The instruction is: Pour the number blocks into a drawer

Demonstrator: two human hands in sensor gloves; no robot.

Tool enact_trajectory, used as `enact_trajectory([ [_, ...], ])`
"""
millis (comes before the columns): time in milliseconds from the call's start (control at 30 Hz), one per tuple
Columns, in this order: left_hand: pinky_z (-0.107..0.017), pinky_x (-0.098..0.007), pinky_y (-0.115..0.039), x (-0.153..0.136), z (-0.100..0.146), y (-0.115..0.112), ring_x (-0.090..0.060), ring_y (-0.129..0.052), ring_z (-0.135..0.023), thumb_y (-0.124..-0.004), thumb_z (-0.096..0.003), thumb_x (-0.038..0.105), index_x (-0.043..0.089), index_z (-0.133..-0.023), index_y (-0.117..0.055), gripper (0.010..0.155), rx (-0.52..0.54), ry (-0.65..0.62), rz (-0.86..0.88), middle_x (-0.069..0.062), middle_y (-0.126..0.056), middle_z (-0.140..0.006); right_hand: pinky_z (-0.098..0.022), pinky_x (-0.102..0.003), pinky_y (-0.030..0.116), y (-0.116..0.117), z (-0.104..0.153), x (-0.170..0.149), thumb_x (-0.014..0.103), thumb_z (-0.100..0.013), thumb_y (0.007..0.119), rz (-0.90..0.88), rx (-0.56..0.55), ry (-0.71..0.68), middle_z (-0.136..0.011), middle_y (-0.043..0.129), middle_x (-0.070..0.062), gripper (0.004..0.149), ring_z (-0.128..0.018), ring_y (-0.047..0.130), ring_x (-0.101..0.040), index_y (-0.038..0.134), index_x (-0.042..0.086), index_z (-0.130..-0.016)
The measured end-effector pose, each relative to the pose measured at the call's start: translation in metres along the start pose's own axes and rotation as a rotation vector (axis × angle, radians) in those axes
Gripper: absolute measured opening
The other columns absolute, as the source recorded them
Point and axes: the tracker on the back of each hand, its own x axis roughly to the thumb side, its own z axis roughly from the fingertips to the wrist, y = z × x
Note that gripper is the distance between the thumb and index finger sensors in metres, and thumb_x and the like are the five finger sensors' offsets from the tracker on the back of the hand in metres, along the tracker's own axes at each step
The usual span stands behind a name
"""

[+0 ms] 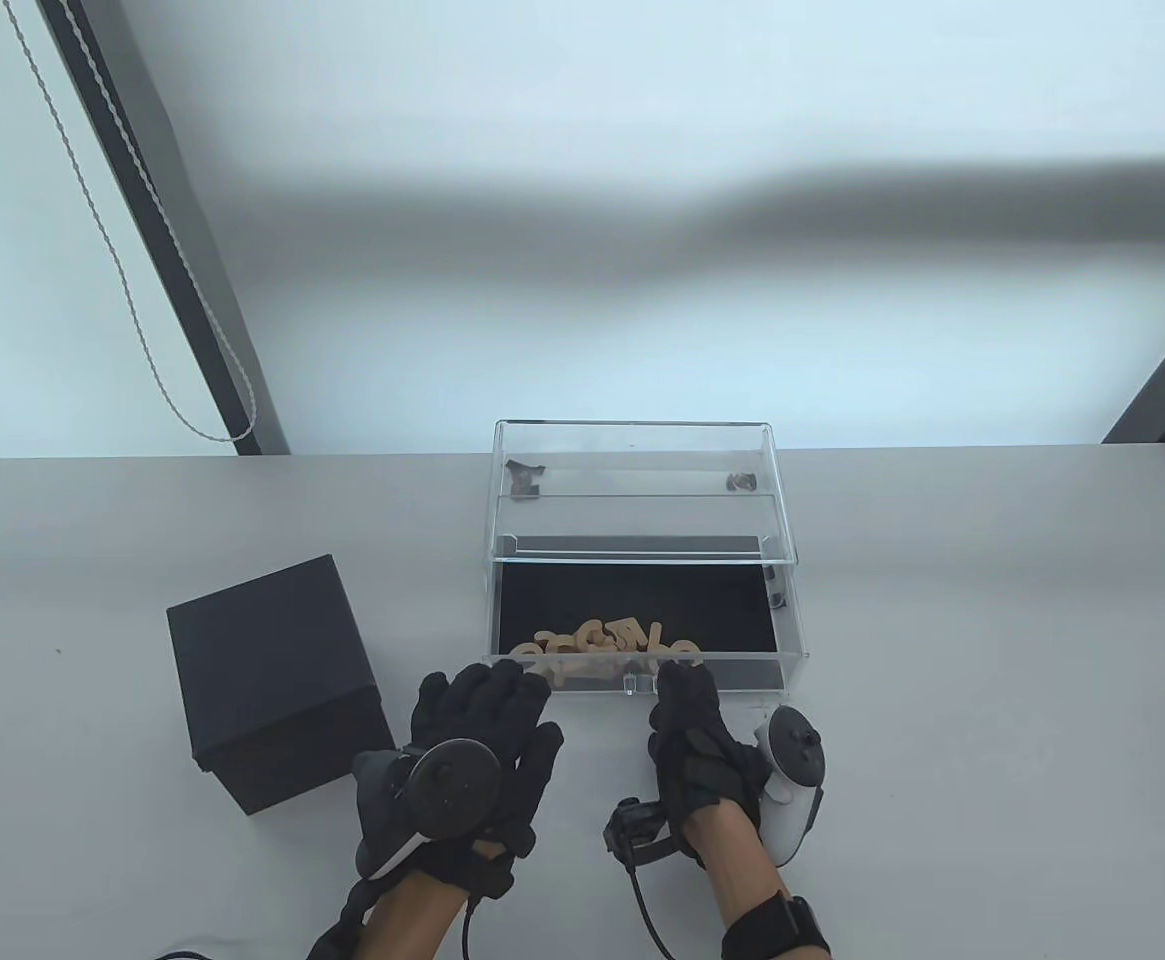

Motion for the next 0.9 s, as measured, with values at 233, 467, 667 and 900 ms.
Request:
enact_trajectory([
  [233,-0.075,-0.067,-0.047,-0.010,-0.001,-0.008,-0.040,-0.073,-0.097,-0.062,-0.0461,0.063,0.023,-0.096,-0.076,0.066,-0.077,0.047,0.032,-0.010,-0.080,-0.107,-0.066,-0.067,0.032,0.003,-0.010,-0.014,0.057,-0.054,0.060,-0.129,0.016,0.021,-0.101,-0.001,-0.033,0.091,-0.093,0.023,-0.062,-0.001,0.003,-0.095],
  [467,-0.075,-0.068,-0.046,-0.024,-0.002,-0.016,-0.041,-0.073,-0.097,-0.063,-0.0462,0.063,0.022,-0.097,-0.075,0.066,-0.154,0.108,0.047,-0.011,-0.080,-0.107,-0.066,-0.069,0.033,0.007,-0.014,-0.015,0.058,-0.054,0.060,-0.106,0.030,0.005,-0.099,-0.002,-0.036,0.094,-0.093,0.026,-0.064,-0.004,0.001,-0.092],
  [667,-0.075,-0.068,-0.046,-0.023,-0.003,-0.021,-0.041,-0.073,-0.097,-0.063,-0.0461,0.063,0.022,-0.097,-0.075,0.066,-0.190,0.110,0.041,-0.011,-0.080,-0.107,-0.068,-0.067,0.036,0.006,-0.016,-0.015,0.057,-0.054,0.060,-0.162,0.034,-0.030,-0.096,-0.002,-0.040,0.094,-0.093,0.027,-0.063,-0.003,-0.002,-0.091],
  [900,-0.075,-0.068,-0.046,-0.022,-0.002,-0.021,-0.041,-0.073,-0.097,-0.063,-0.0461,0.063,0.022,-0.097,-0.075,0.066,-0.211,0.114,0.045,-0.011,-0.080,-0.107,-0.068,-0.067,0.037,0.009,-0.018,-0.011,0.057,-0.054,0.060,-0.159,0.036,-0.079,-0.095,-0.002,-0.041,0.094,-0.093,0.028,-0.064,-0.001,-0.002,-0.092],
])
